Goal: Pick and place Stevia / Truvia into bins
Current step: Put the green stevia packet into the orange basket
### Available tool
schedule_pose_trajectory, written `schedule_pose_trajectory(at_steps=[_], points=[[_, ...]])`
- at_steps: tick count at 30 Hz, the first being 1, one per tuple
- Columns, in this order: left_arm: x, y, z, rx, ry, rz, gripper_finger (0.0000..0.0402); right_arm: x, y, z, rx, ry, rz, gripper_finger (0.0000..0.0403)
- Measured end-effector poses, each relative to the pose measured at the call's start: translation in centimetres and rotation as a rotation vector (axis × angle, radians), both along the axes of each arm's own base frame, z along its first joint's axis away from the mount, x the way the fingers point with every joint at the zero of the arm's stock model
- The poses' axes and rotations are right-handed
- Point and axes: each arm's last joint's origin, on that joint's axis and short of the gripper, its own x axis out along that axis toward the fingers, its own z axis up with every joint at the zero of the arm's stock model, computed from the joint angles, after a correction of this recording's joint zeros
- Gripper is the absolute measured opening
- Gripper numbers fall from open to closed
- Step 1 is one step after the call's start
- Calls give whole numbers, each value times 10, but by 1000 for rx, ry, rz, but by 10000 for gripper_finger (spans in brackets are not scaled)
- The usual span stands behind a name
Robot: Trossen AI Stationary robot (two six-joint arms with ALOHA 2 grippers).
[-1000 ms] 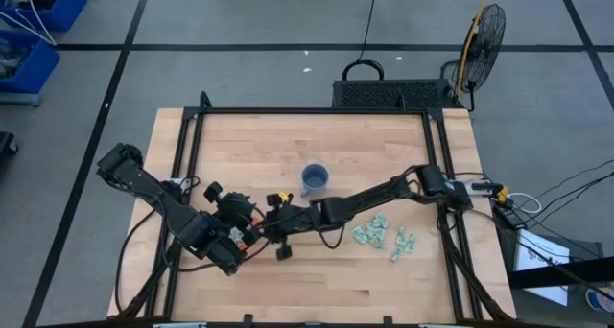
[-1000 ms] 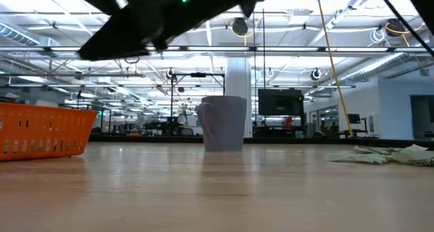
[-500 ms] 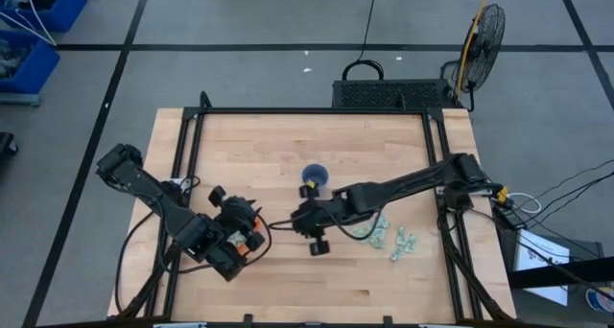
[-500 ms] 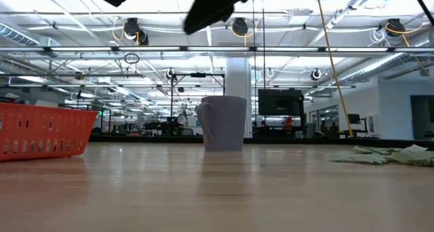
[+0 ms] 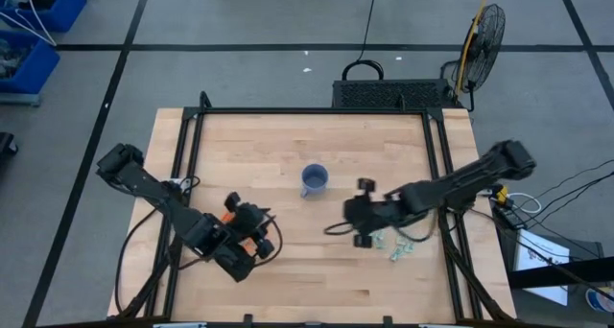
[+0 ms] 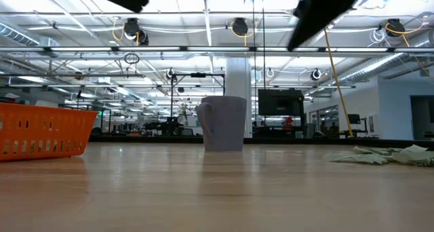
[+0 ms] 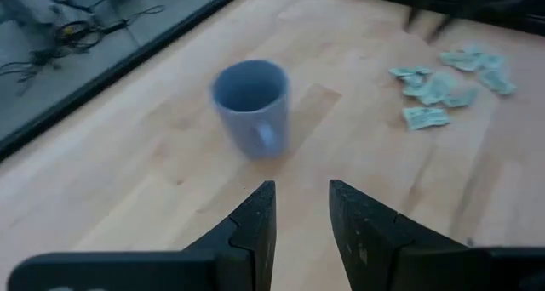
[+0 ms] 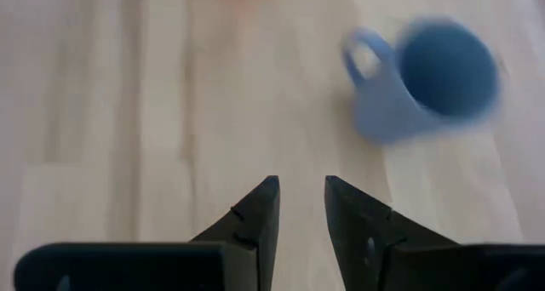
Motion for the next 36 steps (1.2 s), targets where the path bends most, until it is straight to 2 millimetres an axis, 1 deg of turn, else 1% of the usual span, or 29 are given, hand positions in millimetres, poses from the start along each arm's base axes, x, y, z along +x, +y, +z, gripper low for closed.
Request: schedule_pose_trajectory(at_steps=[3,6,9,14,16,18,20,22,24,27,29,33,36], points=[[14,2,-14,-52,-24,-73,118,-32,-7,-6,13,-49,-35,88],[30,10,-28,-157,-89,-141,118,-56,-15,-15,31,-143,-39,88],[41,21,-41,-229,-183,-168,118,-73,-24,-25,51,-254,-33,88],[48,46,-63,-191,-268,-223,118,-95,-38,-30,12,-391,32,88],[56,54,-72,-211,-311,-281,118,-100,-43,-26,11,-459,36,88],[67,58,-83,-227,-348,-345,118,-104,-46,-21,24,-523,29,88],[84,56,-90,-214,-396,-434,118,-107,-48,-18,42,-586,19,89],[103,54,-97,-168,-396,-508,118,-108,-49,-17,49,-608,16,89],[123,52,-105,-113,-342,-538,118,-109,-49,-16,54,-620,16,89],[151,54,-118,-36,-207,-556,118,-108,-49,-16,54,-621,17,89],[170,55,-119,-7,-153,-559,118,-108,-49,-16,43,-618,24,89],[199,61,-127,-11,-74,-552,118,-108,-48,-15,24,-632,41,89],[214,63,-134,-35,-57,-570,118,-108,-48,-14,21,-632,43,89]])
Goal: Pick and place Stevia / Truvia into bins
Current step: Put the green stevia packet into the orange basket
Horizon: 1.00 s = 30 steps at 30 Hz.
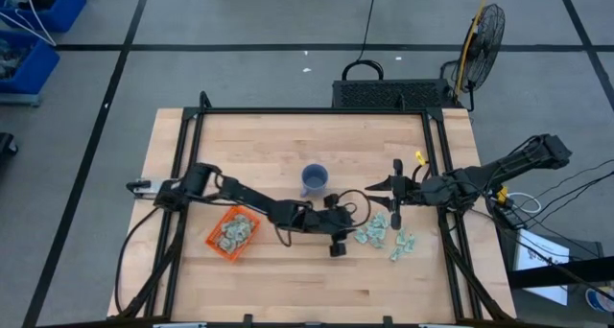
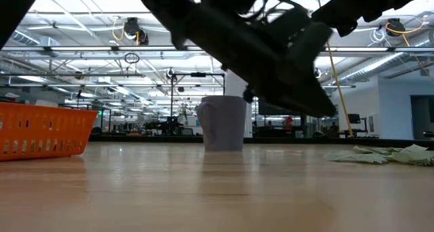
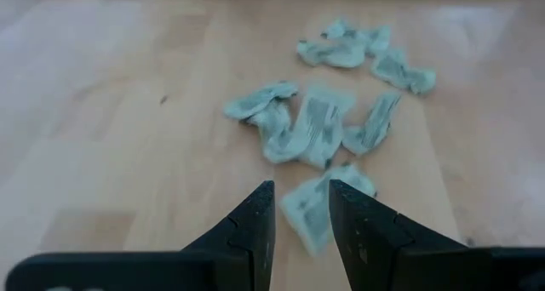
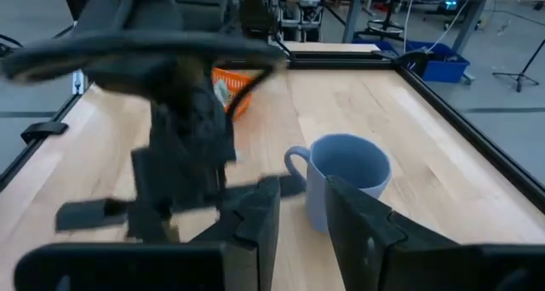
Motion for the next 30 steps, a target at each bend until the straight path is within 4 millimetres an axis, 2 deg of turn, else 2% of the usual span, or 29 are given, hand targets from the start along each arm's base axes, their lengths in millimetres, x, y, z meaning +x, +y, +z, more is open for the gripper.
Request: schedule_pose_trajectory(at_steps=[4,8,12,17,23,27,30], points=[[8,1,-18,-27,34,-34,118,0,0,0,0,0,0,89],[8,0,-42,-16,90,-33,118,0,0,0,-1,2,0,89],[8,0,-48,-12,100,-28,117,0,0,0,0,-1,0,89],[8,1,-48,0,110,-12,107,0,0,0,1,-2,0,89],[8,8,-50,-26,127,-18,13,0,0,0,1,-2,-1,89],[7,9,-45,-53,134,-13,5,0,0,0,0,-2,-1,89],[0,7,-28,-71,174,-52,4,0,0,0,0,-1,-1,89]])
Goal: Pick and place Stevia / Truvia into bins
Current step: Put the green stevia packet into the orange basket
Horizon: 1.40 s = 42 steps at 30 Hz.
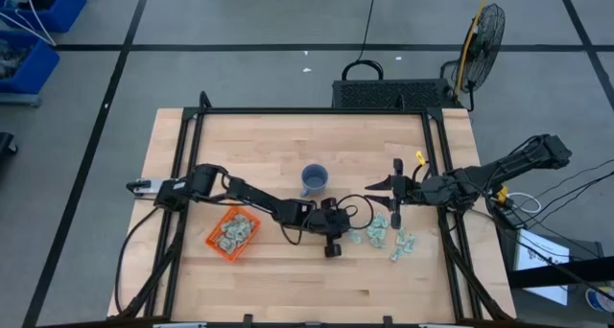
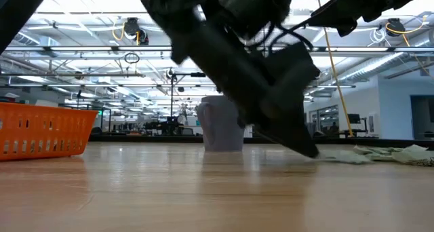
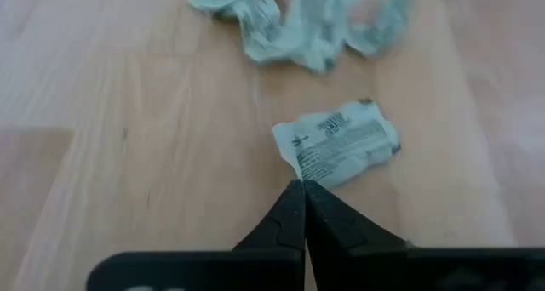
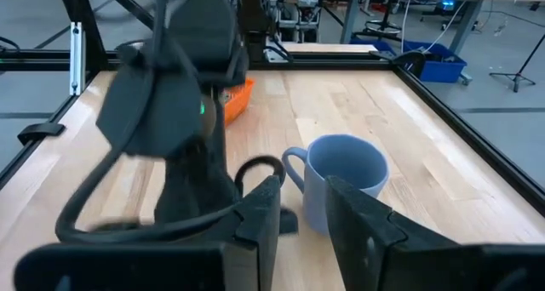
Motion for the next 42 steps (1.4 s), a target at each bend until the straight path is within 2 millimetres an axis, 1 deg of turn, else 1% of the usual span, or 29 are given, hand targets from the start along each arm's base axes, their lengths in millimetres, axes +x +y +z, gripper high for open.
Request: schedule_pose_trajectory(at_steps=[2,6,9,14,16,19,21,23,27,33,37,42], points=[[-7,-4,17,0,34,-18,4,0,0,0,1,0,2,89],[-35,-9,66,33,143,-33,4,0,0,0,0,3,3,89],[-65,-9,96,70,272,-3,3,0,0,-1,-1,6,3,89],[-122,-14,144,53,435,158,4,0,0,-1,-2,9,3,89],[-146,-17,154,68,497,242,3,0,0,-1,0,9,3,89],[-177,-26,162,69,566,365,5,-1,0,-5,22,10,-5,89],[-194,-33,161,72,580,426,5,-1,0,-10,16,26,-5,89],[-206,-41,152,52,591,479,3,-2,0,-15,10,39,-6,89],[-229,-49,123,27,692,599,5,-2,-1,-17,10,45,-7,89],[-261,-44,82,51,837,803,7,-2,0,-16,36,27,-13,89],[-271,-39,65,53,889,850,18,-1,0,-14,43,5,-12,89],[-270,-35,62,40,898,860,20,-1,0,-15,31,15,-4,89]])
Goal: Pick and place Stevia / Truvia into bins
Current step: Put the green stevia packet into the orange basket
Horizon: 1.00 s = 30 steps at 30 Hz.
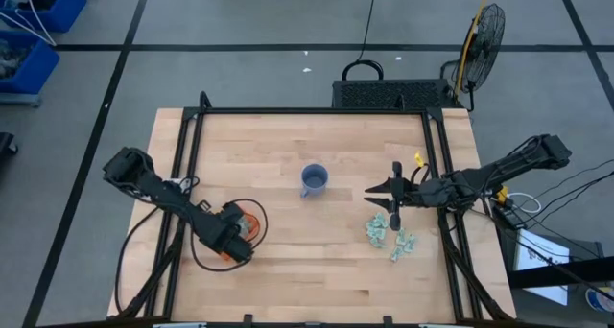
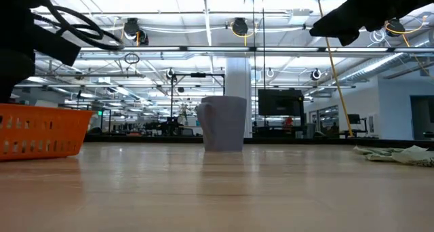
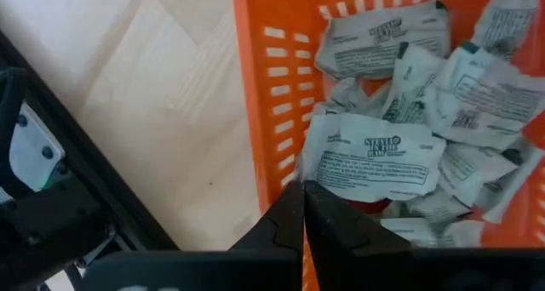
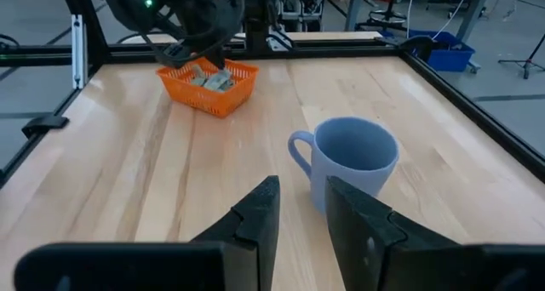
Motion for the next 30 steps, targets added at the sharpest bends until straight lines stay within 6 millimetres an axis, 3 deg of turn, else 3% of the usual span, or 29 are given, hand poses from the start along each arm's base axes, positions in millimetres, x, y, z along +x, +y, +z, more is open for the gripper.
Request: schedule_pose_trajectory(at_steps=[15,25,30], points=[[22,-6,27,11,-125,-182,21,17,16,-32,254,224,147,106],[23,-5,28,43,-141,-208,21,9,19,-68,316,660,46,105],[25,-4,28,73,-182,-186,21,7,28,-79,367,777,102,105]])
